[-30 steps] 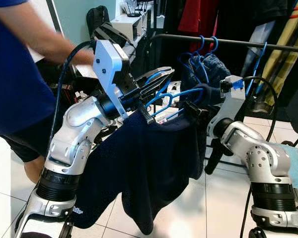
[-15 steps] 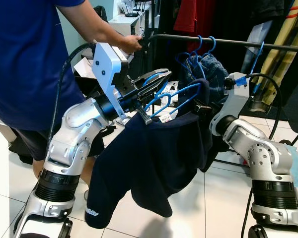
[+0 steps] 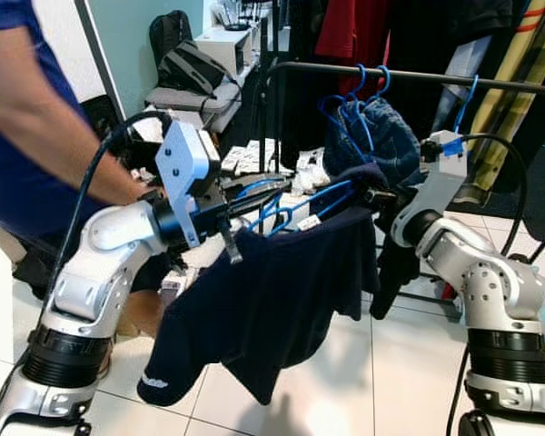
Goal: Hang hanger
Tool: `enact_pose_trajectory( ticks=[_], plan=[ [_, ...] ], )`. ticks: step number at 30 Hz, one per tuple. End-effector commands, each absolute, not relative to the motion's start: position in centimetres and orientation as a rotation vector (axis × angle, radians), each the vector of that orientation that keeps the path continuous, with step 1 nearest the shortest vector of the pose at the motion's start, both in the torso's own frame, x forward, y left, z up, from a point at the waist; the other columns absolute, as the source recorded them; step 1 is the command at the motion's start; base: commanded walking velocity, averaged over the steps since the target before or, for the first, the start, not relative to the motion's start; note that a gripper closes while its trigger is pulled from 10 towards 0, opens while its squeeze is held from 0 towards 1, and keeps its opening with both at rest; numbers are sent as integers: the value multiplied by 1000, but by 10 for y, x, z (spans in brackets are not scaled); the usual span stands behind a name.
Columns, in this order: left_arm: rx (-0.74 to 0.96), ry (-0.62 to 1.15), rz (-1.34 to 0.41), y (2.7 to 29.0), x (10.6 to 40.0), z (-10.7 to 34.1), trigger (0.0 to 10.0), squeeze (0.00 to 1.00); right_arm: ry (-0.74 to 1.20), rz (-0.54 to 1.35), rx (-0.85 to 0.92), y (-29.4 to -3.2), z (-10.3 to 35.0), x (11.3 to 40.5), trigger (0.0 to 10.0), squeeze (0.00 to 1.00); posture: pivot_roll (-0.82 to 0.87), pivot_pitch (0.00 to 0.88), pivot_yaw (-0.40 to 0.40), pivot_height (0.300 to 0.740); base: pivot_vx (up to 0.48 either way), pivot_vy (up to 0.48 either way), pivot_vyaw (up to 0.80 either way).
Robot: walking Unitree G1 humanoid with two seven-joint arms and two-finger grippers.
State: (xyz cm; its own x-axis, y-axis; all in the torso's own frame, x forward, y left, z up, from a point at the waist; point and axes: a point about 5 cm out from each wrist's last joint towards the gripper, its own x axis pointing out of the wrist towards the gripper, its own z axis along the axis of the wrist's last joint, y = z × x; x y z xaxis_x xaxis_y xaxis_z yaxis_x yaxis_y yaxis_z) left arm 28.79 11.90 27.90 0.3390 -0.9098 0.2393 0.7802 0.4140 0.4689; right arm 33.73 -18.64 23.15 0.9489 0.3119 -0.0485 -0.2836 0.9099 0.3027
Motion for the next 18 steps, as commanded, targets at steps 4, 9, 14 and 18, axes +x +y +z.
enact_pose_trajectory(
  ticks=[4,9,14,18],
  plan=[
    [295,-519,-1125,129,284,285,10000,0,73,268,296,-197,237,338,0,0,-97,9,3,740,0,0,0],
    [209,-577,-1163,145,275,304,10000,0,108,237,287,-202,231,337,0,0,-99,10,0,740,0,0,0],
    [232,-512,-1295,143,263,296,10000,0,114,233,285,-204,230,337,0,0,-96,10,-2,740,0,0,0],
    [228,-486,-1359,138,258,290,10000,0,128,239,283,-202,226,337,0,0,-99,12,0,740,0,0,0]
  ],
)
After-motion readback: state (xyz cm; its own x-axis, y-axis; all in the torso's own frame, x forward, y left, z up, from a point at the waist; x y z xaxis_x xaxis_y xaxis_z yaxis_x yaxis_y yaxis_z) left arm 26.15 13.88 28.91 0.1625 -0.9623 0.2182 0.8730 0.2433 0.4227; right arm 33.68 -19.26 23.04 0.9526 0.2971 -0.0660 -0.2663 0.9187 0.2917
